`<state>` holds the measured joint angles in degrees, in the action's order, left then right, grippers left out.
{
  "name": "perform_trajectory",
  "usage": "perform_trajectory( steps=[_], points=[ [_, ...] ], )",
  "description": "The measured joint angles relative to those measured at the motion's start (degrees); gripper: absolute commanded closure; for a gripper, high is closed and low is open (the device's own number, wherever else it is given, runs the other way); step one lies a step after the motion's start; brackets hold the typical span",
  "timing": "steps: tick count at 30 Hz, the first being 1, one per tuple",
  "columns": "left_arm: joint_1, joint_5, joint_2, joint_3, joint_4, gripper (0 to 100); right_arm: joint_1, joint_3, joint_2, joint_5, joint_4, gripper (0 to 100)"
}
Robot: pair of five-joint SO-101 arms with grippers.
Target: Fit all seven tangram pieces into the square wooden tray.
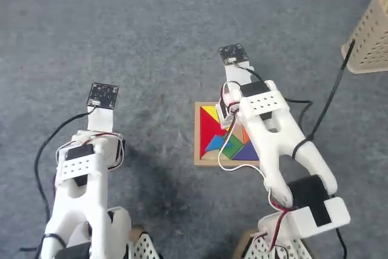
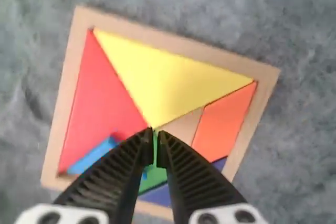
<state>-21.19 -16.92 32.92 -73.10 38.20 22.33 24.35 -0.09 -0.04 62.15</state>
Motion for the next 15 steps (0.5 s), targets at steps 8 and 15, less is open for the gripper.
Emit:
perform_trajectory(
  steps=[8,15],
  points=[
    [0.0,0.0,0.0,0.0,0.0,85,5.6,2.4,0.0,3.8,1.8,99.1],
    [0.0,0.0,0.0,0.0,0.0,85,8.5,3.8,0.0,5.3,1.3,99.1]
  ],
)
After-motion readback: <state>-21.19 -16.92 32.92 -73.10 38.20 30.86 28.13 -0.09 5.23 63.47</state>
